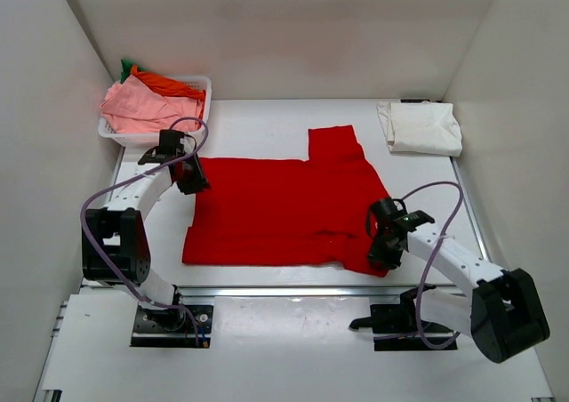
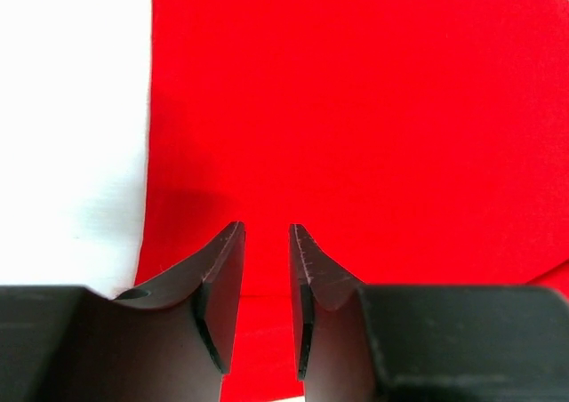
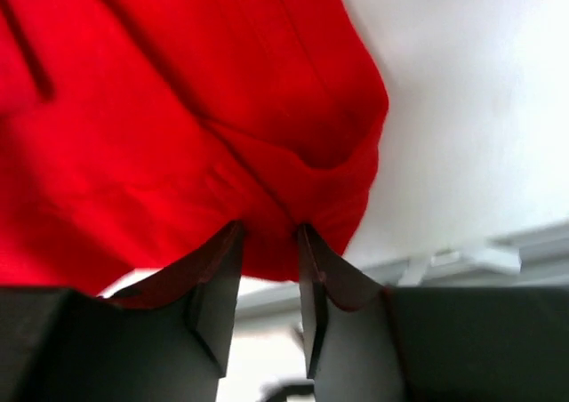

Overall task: Fold and stack the t-shirts
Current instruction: Fold the flattened tshirt in 1/3 of the way, then grap the side of the flattened tshirt furthest away from the robot with both arms

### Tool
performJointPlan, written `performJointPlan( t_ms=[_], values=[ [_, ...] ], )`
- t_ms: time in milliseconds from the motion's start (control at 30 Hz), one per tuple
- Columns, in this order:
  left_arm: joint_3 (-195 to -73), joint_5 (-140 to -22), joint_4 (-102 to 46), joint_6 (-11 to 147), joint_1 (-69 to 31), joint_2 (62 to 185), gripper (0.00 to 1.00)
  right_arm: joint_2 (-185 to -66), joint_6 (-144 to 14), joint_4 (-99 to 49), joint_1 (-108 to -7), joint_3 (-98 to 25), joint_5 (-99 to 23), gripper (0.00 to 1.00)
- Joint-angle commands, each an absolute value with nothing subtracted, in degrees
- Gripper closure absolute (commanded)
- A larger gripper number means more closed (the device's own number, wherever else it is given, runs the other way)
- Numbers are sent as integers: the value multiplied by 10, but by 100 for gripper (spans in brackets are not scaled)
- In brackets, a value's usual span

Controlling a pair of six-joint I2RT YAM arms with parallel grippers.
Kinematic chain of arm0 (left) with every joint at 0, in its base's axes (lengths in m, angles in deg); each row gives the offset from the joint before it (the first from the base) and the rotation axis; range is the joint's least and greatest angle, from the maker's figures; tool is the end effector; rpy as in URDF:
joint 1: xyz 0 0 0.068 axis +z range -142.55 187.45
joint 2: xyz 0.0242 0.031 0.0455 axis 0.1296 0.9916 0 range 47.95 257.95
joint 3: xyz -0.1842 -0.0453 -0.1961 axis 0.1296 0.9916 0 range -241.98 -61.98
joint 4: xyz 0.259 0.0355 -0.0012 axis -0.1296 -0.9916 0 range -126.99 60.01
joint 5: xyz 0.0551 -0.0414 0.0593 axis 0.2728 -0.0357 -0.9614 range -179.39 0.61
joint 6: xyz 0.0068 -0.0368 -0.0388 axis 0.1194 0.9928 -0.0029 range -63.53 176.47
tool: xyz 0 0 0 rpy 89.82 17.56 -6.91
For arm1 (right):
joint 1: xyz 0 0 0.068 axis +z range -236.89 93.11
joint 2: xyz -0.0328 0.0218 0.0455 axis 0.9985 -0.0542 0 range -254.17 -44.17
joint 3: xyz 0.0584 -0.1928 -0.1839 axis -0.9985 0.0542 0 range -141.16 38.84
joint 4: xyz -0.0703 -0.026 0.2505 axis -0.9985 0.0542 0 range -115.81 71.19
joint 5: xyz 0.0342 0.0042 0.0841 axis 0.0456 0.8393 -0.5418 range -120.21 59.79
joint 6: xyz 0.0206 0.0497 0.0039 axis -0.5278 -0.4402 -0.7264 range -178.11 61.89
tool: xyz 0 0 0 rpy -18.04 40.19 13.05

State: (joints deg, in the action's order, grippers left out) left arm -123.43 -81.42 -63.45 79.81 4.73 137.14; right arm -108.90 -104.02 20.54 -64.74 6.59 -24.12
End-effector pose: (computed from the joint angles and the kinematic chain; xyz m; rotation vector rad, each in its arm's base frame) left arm 0.3130 -0.0198 0.2208 -0.4299 2.6286 -0.3348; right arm 0.1564 0.0597 0.1640 0.6161 2.8551 0.0311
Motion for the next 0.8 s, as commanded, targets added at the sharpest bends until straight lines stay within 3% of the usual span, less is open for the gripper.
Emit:
performJointPlan(
  t_ms=[0, 200, 300, 367, 500, 600, 767],
  values=[
    [-1252, -817, -632, 786, 53, 1374, 61, -1030, -1070, 279, -644, 76, -271, 72],
    [-1259, -818, -610, 783, 51, 1381, 61, -1020, -908, 264, -766, -7, -312, 70],
    [-1273, -839, -587, 778, 52, 1393, 53, -1056, -855, 259, -770, -94, -306, 67],
    [-1289, -862, -569, 778, 49, 1404, 43, -1096, -832, 230, -761, -142, -304, 63],
    [-1326, -860, -538, 784, 56, 1460, 38, -1191, -798, 147, -757, -222, -295, 51],
    [-1361, -846, -530, 788, 64, 1508, 33, -1262, -778, 86, -762, -271, -312, 48],
    [-1437, -850, -539, 793, 71, 1594, 38, -1397, -726, 15, -776, -390, -304, 39]
  ],
)
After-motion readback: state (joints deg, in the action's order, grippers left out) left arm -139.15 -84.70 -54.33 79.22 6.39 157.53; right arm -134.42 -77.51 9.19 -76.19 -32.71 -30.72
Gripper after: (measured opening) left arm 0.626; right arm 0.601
